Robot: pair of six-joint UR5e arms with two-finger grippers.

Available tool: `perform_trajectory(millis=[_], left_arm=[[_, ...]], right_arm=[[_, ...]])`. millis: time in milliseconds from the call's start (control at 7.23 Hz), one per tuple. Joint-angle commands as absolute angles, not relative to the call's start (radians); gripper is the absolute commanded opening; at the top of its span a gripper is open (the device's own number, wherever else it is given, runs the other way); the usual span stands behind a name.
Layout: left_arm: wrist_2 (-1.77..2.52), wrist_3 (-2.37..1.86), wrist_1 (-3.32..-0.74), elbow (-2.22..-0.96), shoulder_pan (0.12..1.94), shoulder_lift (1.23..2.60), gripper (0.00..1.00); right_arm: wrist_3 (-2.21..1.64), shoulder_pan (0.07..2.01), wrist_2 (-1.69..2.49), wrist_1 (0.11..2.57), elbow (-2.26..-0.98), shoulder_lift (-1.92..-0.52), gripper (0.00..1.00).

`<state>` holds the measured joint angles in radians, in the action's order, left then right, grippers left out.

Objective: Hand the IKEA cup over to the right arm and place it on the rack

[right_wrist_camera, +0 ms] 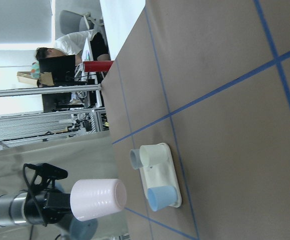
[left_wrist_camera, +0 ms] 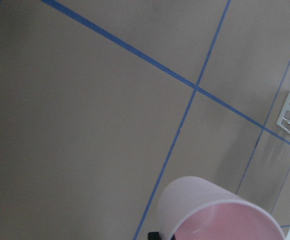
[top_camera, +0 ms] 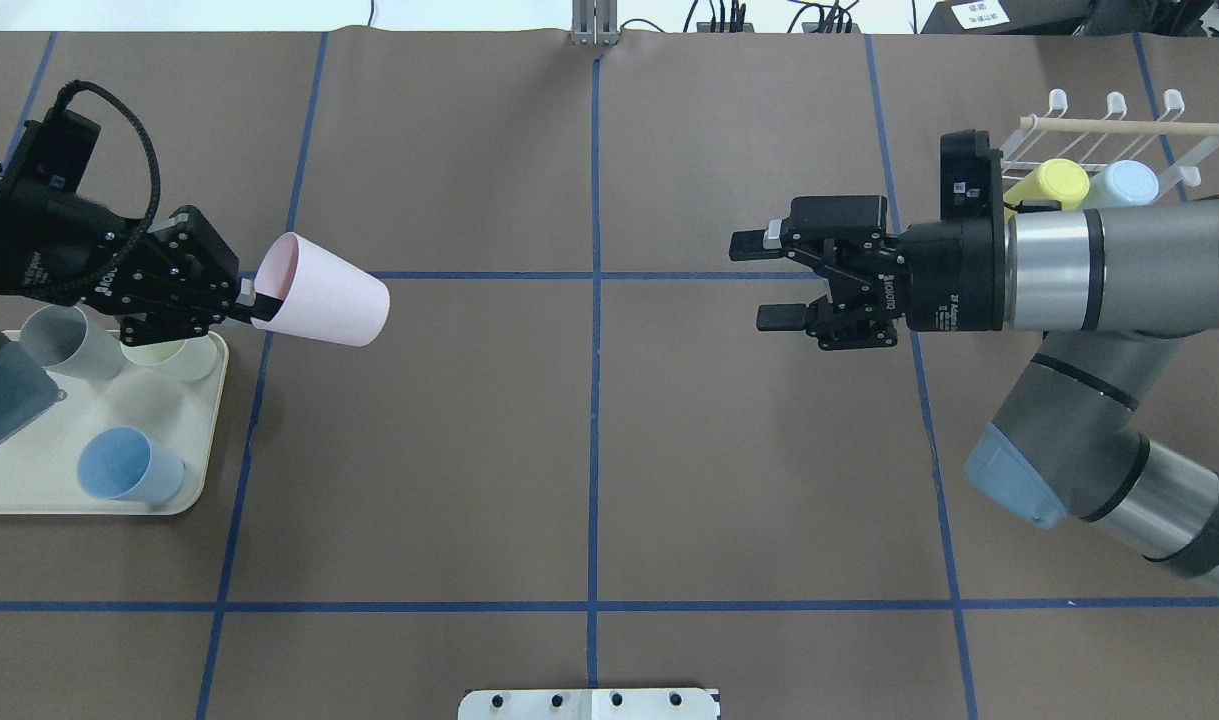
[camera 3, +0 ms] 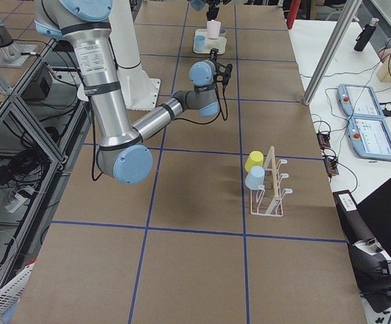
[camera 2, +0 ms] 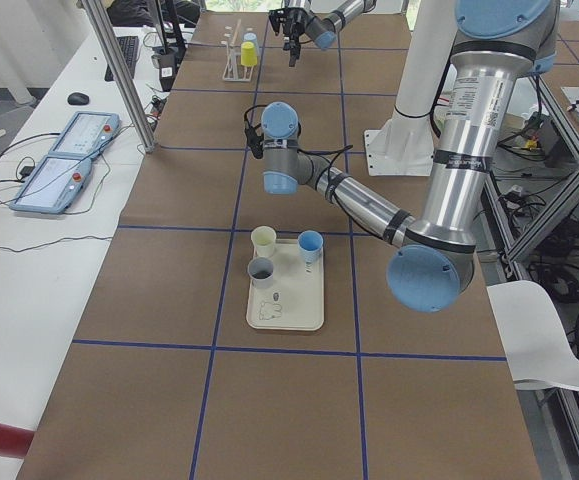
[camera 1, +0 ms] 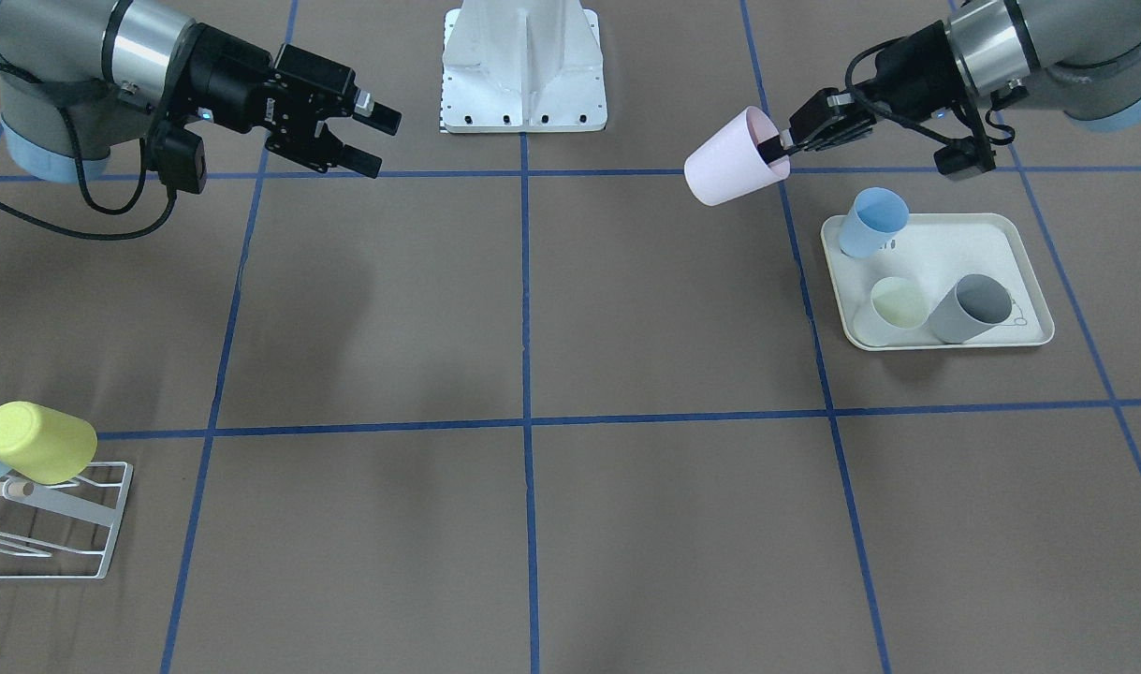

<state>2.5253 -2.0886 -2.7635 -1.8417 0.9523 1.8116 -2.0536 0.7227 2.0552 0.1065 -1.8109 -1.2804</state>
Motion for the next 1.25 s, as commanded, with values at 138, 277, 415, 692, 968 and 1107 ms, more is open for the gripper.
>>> perform_trajectory(millis=[138, 277, 415, 692, 968, 1107], left_arm=[[2.219, -2.594, -3.194, -1.819, 0.794, 1.882, 0.00], [2.135, -2.682, -3.299, -1.816, 0.728, 1.882, 0.00], [2.062, -2.785, -3.379, -1.816, 0.680, 1.893, 0.00], [1.903, -2.871, -3.447, -1.815, 0.589, 1.925, 0.00], [1.876, -2.872, -3.450, -1.806, 0.577, 1.924, 0.00], [1.876, -2.870, -3.450, -1.799, 0.575, 1.925, 0.00]], right_arm=[[-2.091, 0.641, 1.957, -0.012, -1.821, -1.270, 0.98], [-2.077, 0.631, 1.936, -0.056, -1.812, -1.263, 0.98], [-2.053, 0.617, 1.913, -0.114, -1.801, -1.258, 0.98], [-1.945, 0.574, 1.869, -0.132, -1.799, -1.206, 0.98], [-1.945, 0.537, 1.807, -0.133, -1.805, -1.148, 0.98], [-1.945, 0.519, 1.780, -0.133, -1.807, -1.129, 0.98]])
